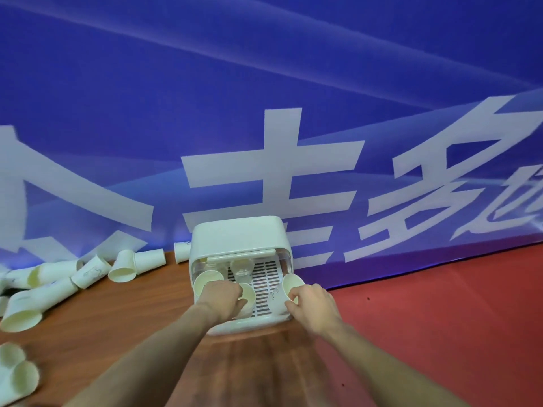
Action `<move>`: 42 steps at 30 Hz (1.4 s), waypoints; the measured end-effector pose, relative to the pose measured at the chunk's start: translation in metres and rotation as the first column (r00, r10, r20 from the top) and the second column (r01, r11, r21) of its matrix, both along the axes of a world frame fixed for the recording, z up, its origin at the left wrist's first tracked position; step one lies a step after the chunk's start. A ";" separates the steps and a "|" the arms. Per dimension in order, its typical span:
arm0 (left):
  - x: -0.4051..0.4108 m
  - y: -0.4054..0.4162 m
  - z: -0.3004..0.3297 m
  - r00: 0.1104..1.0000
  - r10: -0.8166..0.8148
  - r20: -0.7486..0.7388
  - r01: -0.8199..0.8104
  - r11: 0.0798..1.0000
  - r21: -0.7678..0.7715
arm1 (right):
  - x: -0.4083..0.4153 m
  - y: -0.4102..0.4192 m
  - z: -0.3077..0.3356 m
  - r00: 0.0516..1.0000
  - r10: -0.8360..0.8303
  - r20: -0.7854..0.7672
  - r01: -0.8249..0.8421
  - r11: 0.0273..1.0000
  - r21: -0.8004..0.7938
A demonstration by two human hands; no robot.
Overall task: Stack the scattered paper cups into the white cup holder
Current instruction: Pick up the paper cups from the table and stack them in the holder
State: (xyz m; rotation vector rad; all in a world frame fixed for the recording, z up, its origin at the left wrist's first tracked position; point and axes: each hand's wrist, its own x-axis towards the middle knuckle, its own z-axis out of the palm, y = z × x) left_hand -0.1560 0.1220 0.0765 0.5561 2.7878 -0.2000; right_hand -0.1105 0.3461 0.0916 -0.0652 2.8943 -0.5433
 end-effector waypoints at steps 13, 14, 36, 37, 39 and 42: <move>0.018 -0.093 0.043 0.967 0.231 -0.108 -0.215 0.965 0.148 | -0.034 -0.082 0.021 0.916 0.389 -0.097 -0.353 0.898 0.265; 0.020 -0.099 0.041 0.964 0.247 -0.098 -0.231 0.961 0.149 | -0.036 -0.085 0.017 0.909 0.411 -0.075 -0.373 0.879 0.296; 0.037 -0.143 -0.021 0.942 0.323 0.087 -0.327 0.944 0.033 | -0.040 -0.098 -0.043 0.882 0.434 0.181 -0.469 0.838 0.279; 0.036 -0.145 -0.016 0.941 0.329 0.078 -0.332 0.942 0.037 | -0.041 -0.100 -0.039 0.882 0.442 0.163 -0.471 0.839 0.274; 0.032 -0.150 -0.007 0.937 0.345 0.061 -0.348 0.935 0.061 | -0.042 -0.107 -0.027 0.881 0.461 0.110 -0.473 0.844 0.254; 0.032 -0.158 0.011 0.932 0.363 0.023 -0.363 0.927 0.094 | -0.044 -0.129 -0.001 0.868 0.496 0.030 -0.490 0.845 0.214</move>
